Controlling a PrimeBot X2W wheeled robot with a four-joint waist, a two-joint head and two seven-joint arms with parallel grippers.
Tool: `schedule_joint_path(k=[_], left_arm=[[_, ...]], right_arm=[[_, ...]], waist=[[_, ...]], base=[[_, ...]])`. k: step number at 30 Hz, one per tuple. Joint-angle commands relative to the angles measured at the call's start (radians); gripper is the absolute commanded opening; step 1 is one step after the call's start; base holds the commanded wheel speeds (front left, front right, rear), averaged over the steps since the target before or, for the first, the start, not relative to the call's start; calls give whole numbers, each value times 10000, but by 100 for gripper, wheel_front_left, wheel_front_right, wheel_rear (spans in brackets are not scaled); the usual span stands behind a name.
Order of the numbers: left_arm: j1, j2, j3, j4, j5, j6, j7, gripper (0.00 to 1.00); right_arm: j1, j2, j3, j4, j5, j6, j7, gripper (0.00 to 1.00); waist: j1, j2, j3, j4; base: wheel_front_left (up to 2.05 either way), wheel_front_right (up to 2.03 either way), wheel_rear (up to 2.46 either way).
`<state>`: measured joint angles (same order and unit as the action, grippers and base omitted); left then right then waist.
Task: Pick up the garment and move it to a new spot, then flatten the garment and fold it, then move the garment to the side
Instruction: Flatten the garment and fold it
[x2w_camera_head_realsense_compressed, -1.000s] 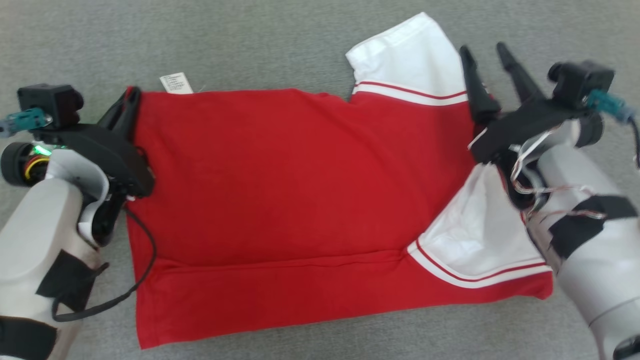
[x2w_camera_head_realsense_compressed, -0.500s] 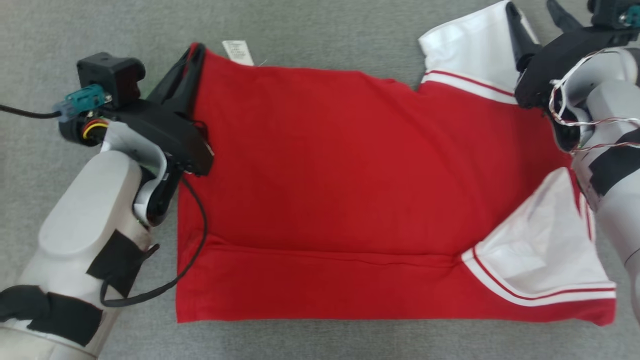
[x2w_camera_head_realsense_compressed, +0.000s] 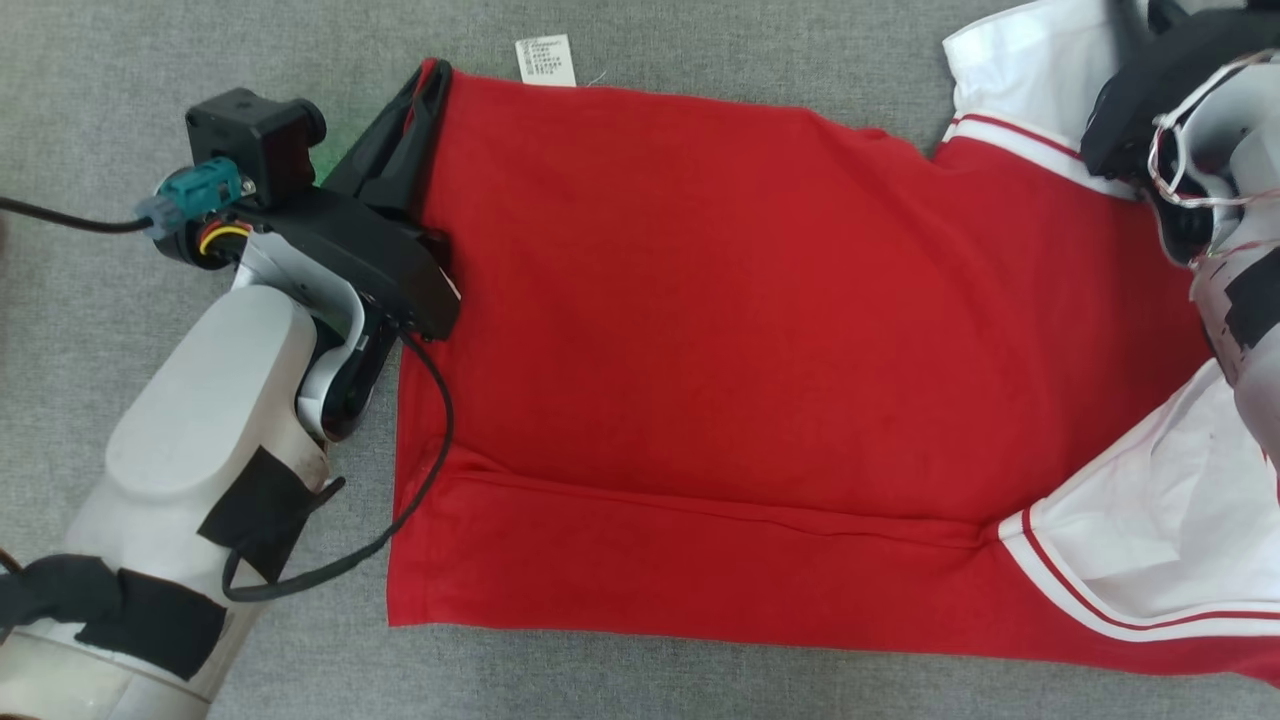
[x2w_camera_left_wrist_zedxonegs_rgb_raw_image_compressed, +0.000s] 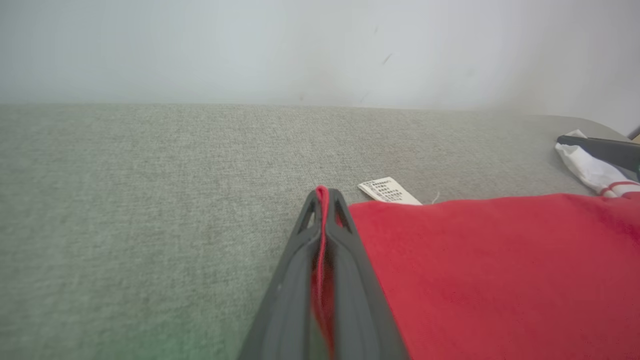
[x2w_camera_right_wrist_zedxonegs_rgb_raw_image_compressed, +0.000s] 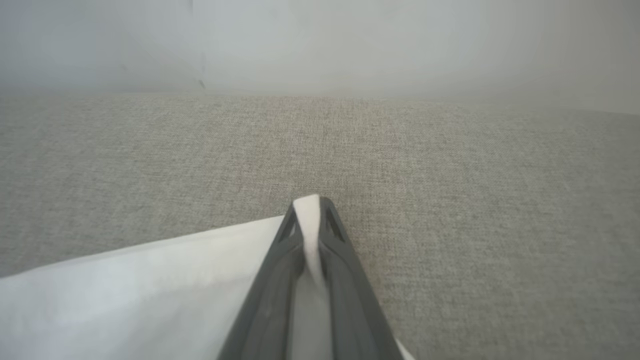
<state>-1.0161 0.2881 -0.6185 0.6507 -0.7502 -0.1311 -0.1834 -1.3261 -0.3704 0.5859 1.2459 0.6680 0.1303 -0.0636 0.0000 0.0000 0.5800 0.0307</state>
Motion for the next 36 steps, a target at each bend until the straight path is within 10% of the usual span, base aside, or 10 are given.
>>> schedule_joint_path(k=[1, 20, 36], left_arm=[[-106, 46, -56, 53, -115, 8, -65, 0], [265, 394, -272, 697, -863, 11, -578, 0], [1812, 856, -212, 477, -1102, 11, -812, 0]], right_arm=[[32, -3, 52, 146, -119, 13, -97, 0], [495, -48, -475, -196, -281, 13, -2000, 0], [6000, -585, -2674, -6997, 255, 13, -2010, 0]], waist=[[0, 0, 33, 13], [0, 0, -836, -403], [0, 0, -2052, -921]], base=[[0, 0, 0], [0, 0, 0], [0, 0, 0]])
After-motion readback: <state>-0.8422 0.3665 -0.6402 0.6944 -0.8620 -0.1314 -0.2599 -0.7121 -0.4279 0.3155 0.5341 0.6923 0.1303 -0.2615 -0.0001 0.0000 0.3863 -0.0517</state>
